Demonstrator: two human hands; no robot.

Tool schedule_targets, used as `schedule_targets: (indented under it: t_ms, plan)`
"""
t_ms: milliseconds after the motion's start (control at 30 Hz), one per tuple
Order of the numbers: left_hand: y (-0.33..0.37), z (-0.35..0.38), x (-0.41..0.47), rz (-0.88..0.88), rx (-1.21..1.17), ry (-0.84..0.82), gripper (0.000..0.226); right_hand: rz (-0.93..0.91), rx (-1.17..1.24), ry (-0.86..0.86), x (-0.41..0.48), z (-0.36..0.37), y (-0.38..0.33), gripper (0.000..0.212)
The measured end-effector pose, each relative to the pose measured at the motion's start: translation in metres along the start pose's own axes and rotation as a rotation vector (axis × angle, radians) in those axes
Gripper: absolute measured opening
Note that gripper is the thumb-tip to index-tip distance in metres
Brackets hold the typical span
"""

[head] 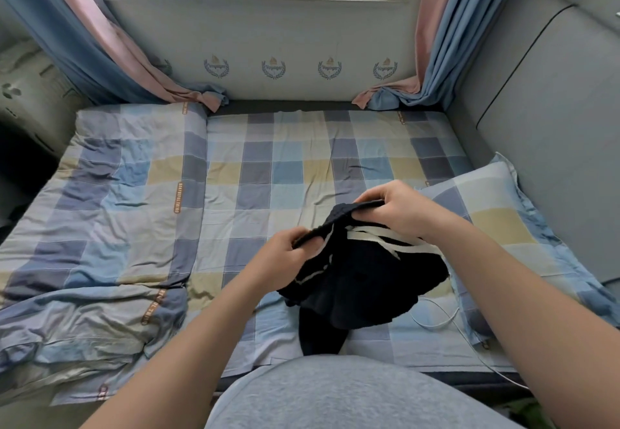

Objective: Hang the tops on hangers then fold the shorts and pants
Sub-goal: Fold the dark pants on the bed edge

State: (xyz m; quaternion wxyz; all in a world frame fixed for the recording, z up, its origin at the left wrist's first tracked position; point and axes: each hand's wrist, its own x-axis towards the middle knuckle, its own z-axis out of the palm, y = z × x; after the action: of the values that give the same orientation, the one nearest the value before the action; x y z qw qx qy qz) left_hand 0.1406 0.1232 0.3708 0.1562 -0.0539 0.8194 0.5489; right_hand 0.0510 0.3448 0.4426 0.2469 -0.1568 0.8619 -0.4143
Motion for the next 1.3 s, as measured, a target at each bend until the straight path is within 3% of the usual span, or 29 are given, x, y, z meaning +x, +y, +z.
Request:
schedule_targets:
  t_ms: [100,267,333,467,667,733,933,1000,1100,1300]
  plan:
    - [-0.008,-0.016,0.012,-0.010,0.102,0.185,0.013,0.085,-0.094,-0.127,-0.002,-0.005,0.012,0.009]
    - [-0.016,-0.039,0.027,-0.103,0.292,0.323,0.027,0.252,-0.393,-0.262,0.002,-0.003,0.037,0.012]
    - [-0.022,-0.040,0.029,-0.152,0.293,0.333,0.038,0.275,-0.537,-0.233,0.007,0.005,0.049,0.012]
    - [-0.041,-0.038,0.031,-0.233,0.328,0.358,0.038,0.338,-0.790,-0.091,0.015,0.026,0.080,0.033]
    - [-0.083,-0.045,0.023,-0.364,0.389,0.442,0.027,0.484,-0.879,0.093,0.013,0.042,0.127,0.038]
    - [-0.101,-0.048,0.017,-0.428,0.387,0.450,0.024,0.563,-0.807,0.138,0.008,0.039,0.140,0.035]
    - [-0.131,-0.039,-0.003,-0.619,0.427,0.394,0.023,0.677,-0.270,0.193,0.013,0.044,0.152,0.029]
    - [-0.139,-0.038,-0.004,-0.678,0.222,0.436,0.026,0.748,-0.025,0.191,0.012,0.047,0.153,0.030]
    - [-0.137,-0.036,-0.005,-0.763,-0.336,0.537,0.034,0.829,0.223,0.072,0.005,0.047,0.153,0.016]
    - [-0.135,-0.050,-0.008,-0.738,-0.702,0.467,0.015,0.753,0.637,-0.031,-0.005,0.038,0.156,0.018]
